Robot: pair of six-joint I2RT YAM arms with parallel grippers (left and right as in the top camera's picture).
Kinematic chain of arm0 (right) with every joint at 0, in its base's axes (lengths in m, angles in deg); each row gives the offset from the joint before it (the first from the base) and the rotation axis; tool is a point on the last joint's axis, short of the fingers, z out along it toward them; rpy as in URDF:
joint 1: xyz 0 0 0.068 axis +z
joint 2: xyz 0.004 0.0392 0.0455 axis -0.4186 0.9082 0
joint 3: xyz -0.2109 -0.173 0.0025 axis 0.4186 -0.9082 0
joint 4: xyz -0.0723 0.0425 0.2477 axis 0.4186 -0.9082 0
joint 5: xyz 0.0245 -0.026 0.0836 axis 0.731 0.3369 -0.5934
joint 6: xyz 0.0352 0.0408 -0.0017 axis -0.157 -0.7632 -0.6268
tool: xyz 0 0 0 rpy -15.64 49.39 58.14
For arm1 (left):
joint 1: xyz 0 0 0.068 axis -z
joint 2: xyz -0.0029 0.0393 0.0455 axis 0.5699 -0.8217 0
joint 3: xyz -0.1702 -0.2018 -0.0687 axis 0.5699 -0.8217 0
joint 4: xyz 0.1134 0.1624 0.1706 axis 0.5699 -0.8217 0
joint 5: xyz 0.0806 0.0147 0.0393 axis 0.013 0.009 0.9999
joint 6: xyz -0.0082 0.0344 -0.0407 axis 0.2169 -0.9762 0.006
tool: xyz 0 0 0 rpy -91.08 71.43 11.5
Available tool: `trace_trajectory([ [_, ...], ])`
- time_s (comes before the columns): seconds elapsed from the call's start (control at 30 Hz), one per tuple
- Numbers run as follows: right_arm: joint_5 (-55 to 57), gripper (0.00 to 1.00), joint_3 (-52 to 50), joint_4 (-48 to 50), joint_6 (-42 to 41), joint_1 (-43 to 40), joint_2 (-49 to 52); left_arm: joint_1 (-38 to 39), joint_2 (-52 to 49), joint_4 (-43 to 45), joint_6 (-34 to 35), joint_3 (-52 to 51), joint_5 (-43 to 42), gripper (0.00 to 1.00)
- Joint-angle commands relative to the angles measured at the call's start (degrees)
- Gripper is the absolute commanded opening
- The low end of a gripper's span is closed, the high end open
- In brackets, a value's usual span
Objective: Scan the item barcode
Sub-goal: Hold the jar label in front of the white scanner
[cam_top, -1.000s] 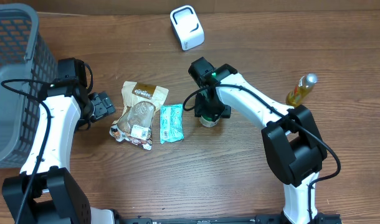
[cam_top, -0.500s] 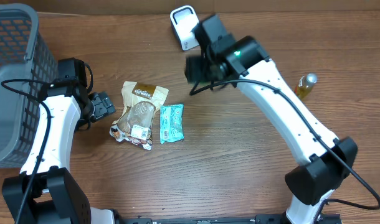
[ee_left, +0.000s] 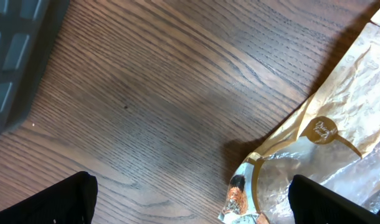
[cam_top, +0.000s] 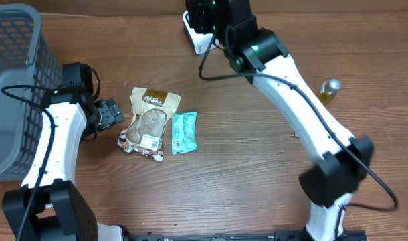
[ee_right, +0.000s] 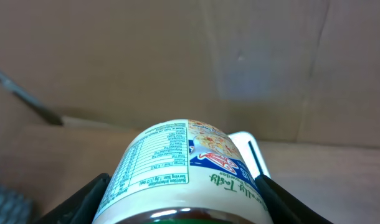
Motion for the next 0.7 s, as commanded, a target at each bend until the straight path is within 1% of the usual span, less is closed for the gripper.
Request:
trace_trajectory([
  [0.0,1.51,0.41,-0.26,5.46,0.39,-3.02,6.73,-0.2,1.07,0.0,0.74,-0.13,0.33,1.0],
  [0.1,1.51,0.41,-0.26,11.17,0.39,-4.44,11.04,-0.2,1.07,0.0,0.74,-0.13,0.35,1.0],
  [0.23,0.48,0.47,-0.26,17.16,0.17,-5.44,14.93,-0.2,1.07,0.0,0.74,-0.13,0.33,1.0],
  [0.4,-4.24,0.47,-0.26,22.95,0.15,-5.46,17.14,-0.2,1.07,0.0,0.74,-0.13,0.33,1.0],
  [0.67,-4.42,0.45,-0.26,30.12,0.17,-5.46,21.97,-0.2,1.07,0.0,0.76,-0.13,0.33,1.0],
])
